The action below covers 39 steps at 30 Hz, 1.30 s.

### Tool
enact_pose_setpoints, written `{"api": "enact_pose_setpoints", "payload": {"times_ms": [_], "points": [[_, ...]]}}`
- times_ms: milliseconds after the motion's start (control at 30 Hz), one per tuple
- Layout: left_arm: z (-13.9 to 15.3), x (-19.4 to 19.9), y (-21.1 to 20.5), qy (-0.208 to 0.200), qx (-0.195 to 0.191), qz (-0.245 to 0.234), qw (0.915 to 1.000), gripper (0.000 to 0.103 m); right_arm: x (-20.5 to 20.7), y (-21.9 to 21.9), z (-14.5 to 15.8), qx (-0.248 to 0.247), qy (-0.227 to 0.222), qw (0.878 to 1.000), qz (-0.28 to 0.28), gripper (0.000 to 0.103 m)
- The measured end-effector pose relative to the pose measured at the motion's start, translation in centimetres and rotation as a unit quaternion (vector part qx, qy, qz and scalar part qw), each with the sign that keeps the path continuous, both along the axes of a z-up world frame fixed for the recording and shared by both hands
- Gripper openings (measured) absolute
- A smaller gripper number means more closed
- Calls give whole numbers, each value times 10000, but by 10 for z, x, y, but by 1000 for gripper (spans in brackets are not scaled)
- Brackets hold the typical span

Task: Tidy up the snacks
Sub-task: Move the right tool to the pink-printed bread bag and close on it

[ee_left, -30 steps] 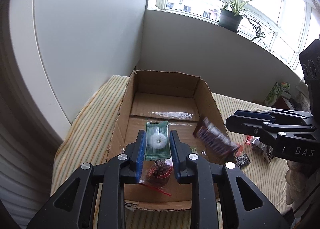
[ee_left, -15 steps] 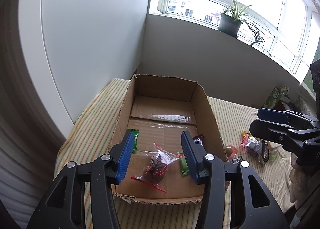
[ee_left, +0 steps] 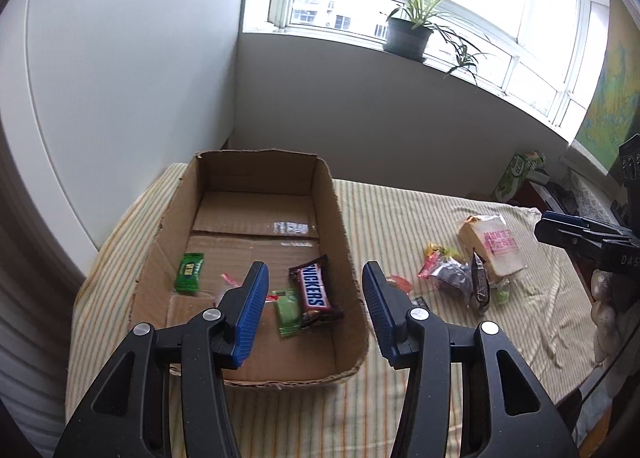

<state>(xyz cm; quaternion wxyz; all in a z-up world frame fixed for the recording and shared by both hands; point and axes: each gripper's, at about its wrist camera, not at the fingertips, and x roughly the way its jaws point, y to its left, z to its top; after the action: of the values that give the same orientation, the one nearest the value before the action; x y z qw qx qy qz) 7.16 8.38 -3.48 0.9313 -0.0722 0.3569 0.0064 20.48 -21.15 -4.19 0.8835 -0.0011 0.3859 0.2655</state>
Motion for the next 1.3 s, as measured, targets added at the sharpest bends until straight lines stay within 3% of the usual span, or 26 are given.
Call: {"api": "enact_pose_setpoints", "payload": {"times_ms": [167,500,833,1100,1300], "points": [[-5,3,-27,72,-64,-254,9996,48,5,-40,-11,156,213,9992,-314,81],[-16,14,-83,269,-35,-757,9968,48,22,-79,-36,190,477,9972,-536,81],[-23,46,-128,368,-140,-1106,9931,48,52,-95,-53,548,898,9937,-399,81],[-34,89,-167,592,-347,-1585,9850,51,79,-100,-65,806,1240,9886,-286,81],[-46,116,-188,764,-283,-1858,9792,51,94,-104,-70,934,1328,9864,-262,81]]}}
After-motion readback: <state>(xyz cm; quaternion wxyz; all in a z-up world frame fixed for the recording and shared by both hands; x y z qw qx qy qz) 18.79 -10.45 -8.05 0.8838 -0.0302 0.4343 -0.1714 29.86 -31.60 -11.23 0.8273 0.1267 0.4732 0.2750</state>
